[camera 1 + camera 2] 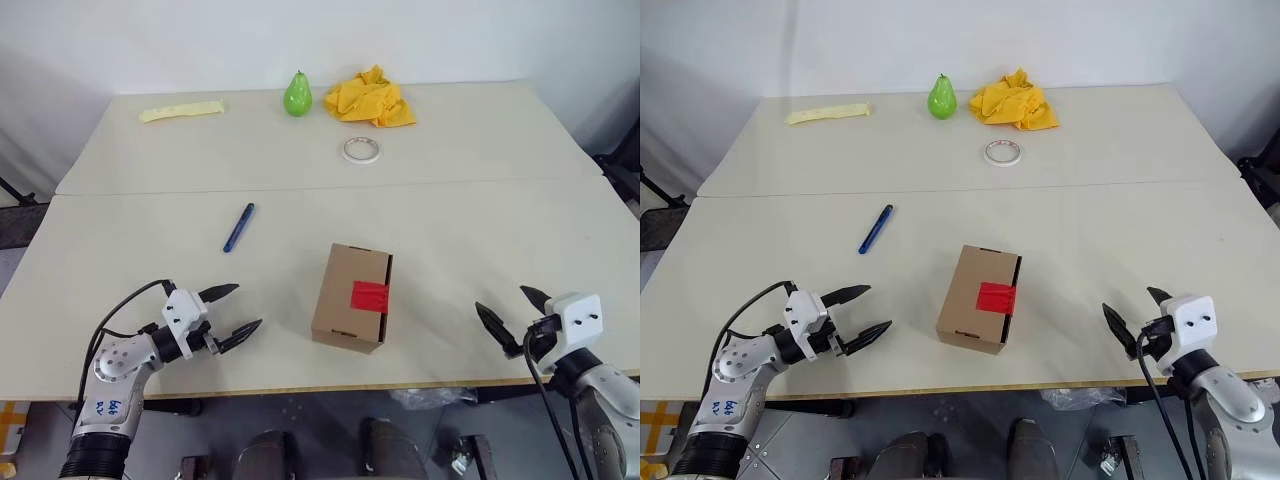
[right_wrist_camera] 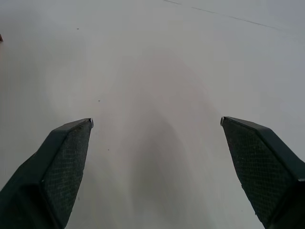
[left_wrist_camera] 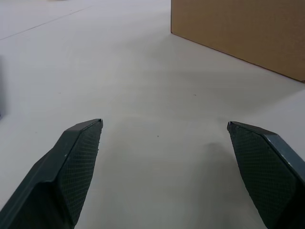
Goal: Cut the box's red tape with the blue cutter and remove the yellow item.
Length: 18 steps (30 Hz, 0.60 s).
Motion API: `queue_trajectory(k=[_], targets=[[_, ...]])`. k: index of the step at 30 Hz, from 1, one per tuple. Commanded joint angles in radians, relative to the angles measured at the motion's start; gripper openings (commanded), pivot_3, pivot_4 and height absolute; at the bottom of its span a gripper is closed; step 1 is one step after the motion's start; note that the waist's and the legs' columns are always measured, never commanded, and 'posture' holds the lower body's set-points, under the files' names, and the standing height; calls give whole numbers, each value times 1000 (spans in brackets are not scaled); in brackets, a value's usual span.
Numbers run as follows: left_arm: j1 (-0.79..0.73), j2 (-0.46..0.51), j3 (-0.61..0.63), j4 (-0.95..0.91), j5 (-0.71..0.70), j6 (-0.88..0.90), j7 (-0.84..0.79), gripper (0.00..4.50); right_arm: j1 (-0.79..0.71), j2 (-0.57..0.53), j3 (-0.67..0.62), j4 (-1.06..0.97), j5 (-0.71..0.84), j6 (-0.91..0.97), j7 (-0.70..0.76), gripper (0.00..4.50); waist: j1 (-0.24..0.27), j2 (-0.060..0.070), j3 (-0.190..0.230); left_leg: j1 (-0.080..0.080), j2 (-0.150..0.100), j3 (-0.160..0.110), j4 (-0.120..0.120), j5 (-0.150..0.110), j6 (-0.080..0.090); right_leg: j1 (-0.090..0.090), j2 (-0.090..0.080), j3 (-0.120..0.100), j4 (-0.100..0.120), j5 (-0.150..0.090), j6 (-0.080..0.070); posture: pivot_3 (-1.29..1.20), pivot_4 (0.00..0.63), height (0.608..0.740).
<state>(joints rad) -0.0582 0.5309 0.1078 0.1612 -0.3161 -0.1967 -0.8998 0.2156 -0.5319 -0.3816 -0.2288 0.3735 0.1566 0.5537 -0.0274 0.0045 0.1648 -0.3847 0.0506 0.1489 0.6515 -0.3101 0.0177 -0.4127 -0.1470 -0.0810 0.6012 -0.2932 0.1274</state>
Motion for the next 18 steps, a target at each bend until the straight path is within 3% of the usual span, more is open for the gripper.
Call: queue_trajectory(k=[1,14,18], targets=[[22,-3,-2,-18,-15,21,-11,4441,-2,-7,-20,-19,-1,-6,-3,4500,0,0,0,0,0,0,0,0,0,0,0,0,0,0,0,0,150,740],[-78,-34,-73,-61,41,141,49,4441,-1,-22,-16,-121,-6,157,-80,4500,21,-1,0,0,-1,0,6,0,1,1,-2,0,4,0,1,0,150,740],[-112,-64,-87,-67,39,190,74,3553,5,-26,0,-212,40,245,-73,3565,26,-2,1,-1,-1,-1,8,-1,2,1,-2,0,5,1,1,0,150,740]])
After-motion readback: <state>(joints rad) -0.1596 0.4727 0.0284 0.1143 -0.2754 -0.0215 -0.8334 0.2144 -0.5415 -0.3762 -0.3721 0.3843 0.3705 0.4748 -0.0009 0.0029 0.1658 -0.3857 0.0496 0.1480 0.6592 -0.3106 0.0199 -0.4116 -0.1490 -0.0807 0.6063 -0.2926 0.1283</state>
